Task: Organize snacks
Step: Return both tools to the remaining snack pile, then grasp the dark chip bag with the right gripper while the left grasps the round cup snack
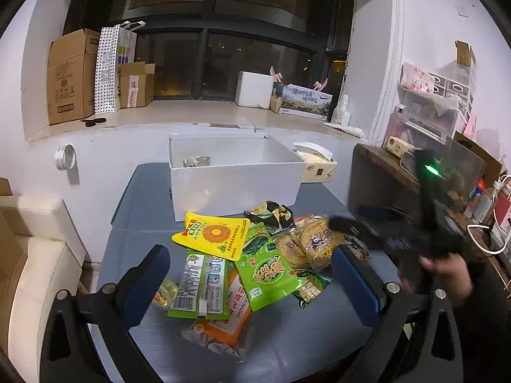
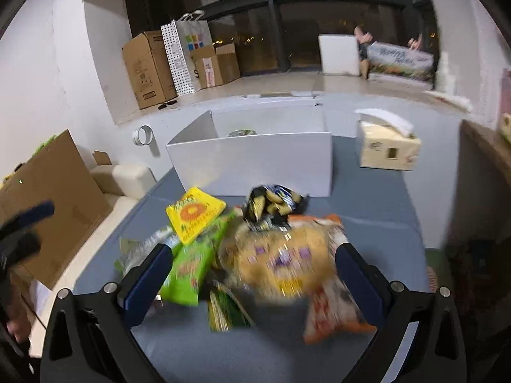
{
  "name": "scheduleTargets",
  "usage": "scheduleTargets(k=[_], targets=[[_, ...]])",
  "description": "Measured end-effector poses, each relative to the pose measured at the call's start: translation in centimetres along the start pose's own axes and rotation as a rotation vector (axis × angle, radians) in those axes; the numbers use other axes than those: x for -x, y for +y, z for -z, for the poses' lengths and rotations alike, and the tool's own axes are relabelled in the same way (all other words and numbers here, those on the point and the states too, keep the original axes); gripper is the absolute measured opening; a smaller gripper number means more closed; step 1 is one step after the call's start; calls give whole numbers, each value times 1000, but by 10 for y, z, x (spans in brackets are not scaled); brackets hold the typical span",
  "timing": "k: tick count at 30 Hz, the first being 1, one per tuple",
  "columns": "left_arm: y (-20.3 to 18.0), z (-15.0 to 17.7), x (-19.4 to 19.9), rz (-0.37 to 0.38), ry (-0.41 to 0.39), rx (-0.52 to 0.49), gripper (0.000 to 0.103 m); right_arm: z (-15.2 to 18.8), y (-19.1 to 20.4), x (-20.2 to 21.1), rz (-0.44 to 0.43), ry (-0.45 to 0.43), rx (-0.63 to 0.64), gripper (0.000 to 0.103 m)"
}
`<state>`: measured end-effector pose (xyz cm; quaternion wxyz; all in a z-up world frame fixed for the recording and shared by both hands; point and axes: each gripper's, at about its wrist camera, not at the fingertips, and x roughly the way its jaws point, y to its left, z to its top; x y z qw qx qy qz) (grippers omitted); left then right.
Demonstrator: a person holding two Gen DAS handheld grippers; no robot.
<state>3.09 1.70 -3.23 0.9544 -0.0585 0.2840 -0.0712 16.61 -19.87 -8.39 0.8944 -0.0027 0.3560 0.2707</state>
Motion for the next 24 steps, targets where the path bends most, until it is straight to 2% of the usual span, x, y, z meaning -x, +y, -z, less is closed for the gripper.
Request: scheduleTargets(k=[5,9,11,15,17,18,19,22,24], targets=[[8,0,1,-18,-7,11,103,-38,-17,-67,30,107,-40,103],[20,2,-2,-46,3,29,103,-52,-25,-111,42,190,-82,103],[27,4,-2,-53,9,41,103,-55,-26,-130,37,225,-90,103],[40,7,-4,-72,22,71,103,-57,-24,-161,87,320,-77,103],[46,9,-6,-73,28,95,103,-53,-26,-175,80,377,-110,102],[47,10,-6,-71,31,102,103,-49,-29,-182,73,416,-127,98],[49,11,-6,-72,34,108,103,-47,-30,-185,77,429,-130,86],[53,14,-7,-85,40,116,103,-49,-27,-175,58,386,-111,76],[56,14,-9,-89,45,127,103,-51,-23,-163,45,358,-88,73]])
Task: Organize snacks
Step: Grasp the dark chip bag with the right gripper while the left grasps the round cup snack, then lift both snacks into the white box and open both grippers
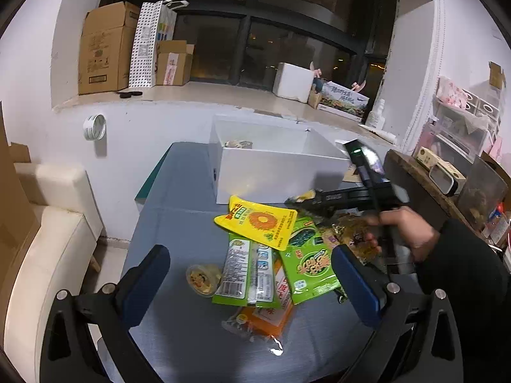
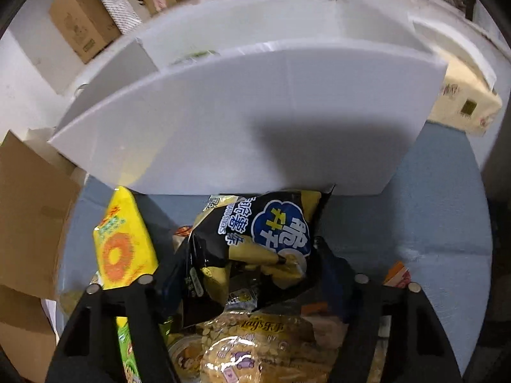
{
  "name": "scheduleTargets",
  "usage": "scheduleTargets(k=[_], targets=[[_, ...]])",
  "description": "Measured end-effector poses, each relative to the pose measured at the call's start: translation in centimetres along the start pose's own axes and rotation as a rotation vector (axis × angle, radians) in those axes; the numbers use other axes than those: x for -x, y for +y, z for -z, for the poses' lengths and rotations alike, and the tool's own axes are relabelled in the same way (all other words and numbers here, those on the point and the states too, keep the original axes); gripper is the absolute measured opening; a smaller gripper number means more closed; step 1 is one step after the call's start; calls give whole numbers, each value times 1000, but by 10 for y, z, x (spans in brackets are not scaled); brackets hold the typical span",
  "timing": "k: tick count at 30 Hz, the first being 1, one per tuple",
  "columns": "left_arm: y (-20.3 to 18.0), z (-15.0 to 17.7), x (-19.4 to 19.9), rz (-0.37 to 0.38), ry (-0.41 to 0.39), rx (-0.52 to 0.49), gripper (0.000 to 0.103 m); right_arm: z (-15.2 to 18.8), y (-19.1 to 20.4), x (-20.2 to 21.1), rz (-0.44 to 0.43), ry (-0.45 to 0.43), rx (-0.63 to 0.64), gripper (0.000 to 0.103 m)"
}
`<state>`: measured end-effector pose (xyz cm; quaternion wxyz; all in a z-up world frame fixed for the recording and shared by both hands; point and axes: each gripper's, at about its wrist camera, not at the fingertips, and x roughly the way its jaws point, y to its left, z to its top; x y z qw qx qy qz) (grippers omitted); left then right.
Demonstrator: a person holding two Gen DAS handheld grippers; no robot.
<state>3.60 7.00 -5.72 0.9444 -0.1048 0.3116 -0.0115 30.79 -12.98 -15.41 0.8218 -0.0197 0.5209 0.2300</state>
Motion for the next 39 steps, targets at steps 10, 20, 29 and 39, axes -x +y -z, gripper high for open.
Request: scheduleTargets(k=[10,20,29,39], targets=[[12,13,-26,6,91,0,103,45,2,131,-137,-295,17,72],[46,25,-72,9,203,81,102,119,12,194,-181,-418,45,72],[65,33,-113,-58,290,158,98,131,18,180,-185,-390,51,73],[71,40,-128,19,299,207,50,132,22,173,-180,-375,65,73]])
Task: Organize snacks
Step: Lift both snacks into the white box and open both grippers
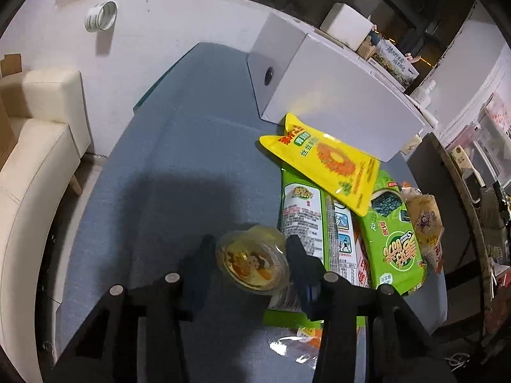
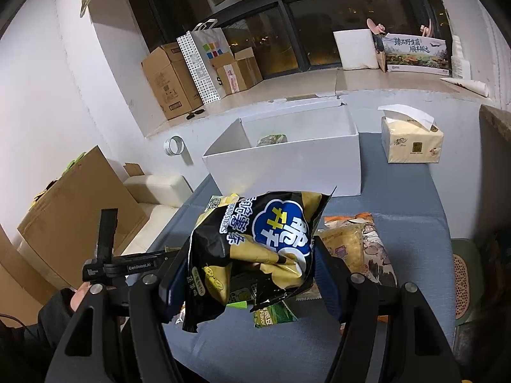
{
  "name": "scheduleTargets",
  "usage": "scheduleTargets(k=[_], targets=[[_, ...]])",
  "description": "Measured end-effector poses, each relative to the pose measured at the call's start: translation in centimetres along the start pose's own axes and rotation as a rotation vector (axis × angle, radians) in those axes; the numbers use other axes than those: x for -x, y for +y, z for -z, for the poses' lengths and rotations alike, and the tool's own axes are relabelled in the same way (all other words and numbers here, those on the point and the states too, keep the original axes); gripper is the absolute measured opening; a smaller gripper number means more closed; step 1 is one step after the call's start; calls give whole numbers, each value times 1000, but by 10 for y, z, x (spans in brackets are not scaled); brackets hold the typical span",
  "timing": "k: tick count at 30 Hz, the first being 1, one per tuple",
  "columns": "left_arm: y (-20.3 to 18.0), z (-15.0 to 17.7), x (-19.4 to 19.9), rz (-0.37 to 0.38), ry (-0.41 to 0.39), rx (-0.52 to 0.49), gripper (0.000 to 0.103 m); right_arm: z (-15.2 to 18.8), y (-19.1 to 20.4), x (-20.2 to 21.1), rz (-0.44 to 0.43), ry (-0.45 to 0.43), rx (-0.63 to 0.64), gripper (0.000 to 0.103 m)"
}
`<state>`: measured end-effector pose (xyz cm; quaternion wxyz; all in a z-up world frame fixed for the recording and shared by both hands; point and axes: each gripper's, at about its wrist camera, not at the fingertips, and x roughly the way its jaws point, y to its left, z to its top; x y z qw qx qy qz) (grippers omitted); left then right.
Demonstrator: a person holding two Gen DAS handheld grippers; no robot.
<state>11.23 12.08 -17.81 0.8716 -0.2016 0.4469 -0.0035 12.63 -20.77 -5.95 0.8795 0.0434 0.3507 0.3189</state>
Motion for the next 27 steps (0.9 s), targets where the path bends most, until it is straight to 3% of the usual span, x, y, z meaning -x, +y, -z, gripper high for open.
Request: scheduleTargets(k=[8,17,27], targets=[[-23,-2,39,-27,-133,-96,49,1,3,-4,-3,8,16,73],[-78,-42,92,-35,-291,-229,50,-2,-1,-4,-3,-14,11,73],[-133,-127,92,-5,-335,-308,50,-73,1,-31,30,-50,78,73]])
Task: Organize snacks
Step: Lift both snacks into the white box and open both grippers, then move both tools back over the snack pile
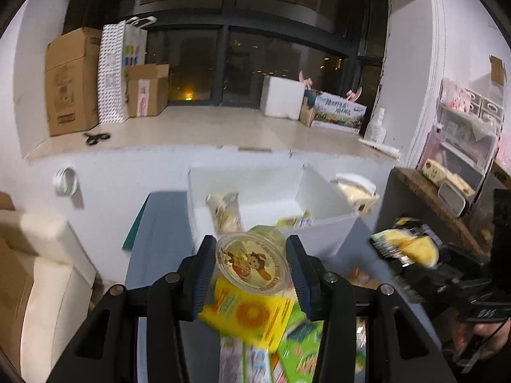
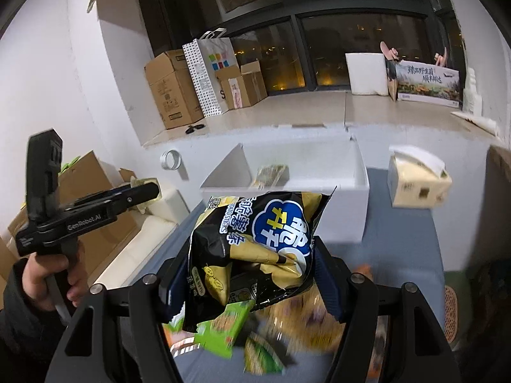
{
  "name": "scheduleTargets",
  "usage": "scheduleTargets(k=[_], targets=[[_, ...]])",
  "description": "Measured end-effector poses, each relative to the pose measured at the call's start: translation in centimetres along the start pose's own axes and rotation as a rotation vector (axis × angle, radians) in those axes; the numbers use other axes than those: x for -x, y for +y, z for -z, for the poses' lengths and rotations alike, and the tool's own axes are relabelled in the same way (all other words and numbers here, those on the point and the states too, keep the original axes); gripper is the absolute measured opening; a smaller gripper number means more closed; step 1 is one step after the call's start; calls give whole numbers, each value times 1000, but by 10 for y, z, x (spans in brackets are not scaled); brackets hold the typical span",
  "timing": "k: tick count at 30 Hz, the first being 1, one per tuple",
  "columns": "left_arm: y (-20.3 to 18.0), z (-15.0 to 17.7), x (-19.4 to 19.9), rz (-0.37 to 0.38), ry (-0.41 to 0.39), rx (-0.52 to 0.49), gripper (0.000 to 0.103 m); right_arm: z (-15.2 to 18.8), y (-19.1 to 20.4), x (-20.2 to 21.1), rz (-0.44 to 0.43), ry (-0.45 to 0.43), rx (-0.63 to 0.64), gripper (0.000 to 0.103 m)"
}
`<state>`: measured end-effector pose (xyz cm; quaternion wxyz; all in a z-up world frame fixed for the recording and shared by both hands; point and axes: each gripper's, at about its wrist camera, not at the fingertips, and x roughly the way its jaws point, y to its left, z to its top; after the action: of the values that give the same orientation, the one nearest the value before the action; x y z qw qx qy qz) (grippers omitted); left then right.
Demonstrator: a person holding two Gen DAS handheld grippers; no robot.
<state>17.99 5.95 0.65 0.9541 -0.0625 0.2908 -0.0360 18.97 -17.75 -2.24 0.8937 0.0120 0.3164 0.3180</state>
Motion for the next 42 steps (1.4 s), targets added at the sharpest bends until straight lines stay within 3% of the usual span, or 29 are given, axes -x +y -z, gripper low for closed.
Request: scheduleTargets(k=[7,12,17,19,20,21,22,25,32,42], targets=[[-2,-62,-53,-32,13,-19,50,-58,-24,-48,54,19,-9,73],[2,-85,-107,-87,76,-46,50,-96,-54,-98,103,79,-68,73],[7,-90,-153,-111,150,-33,51,-112,-81,-134,164,113,-105,73],[12,-89,-166,-81,184,-2,70,-114,-90,-143,183,130,-132,77],[13,-87,-170,-71,190,13,92,-114,-97,-148,181,143,-153,87],[15,-86,-172,-83,182,19,103,-114,-101,-151,183,150,-166,94],[14,-85,-173,-108,175,15,103,-115,-106,-154,191,157,-183,103],[14,-83,-176,-117,186,17,103,-116,-111,-155,222,171,-167,103],[14,-78,-168,-110,202,24,103,-113,-112,-134,176,120,-212,103],[-7,-40,-57,-64,47,-96,103,-84,-81,-62,96,11,-140,103]])
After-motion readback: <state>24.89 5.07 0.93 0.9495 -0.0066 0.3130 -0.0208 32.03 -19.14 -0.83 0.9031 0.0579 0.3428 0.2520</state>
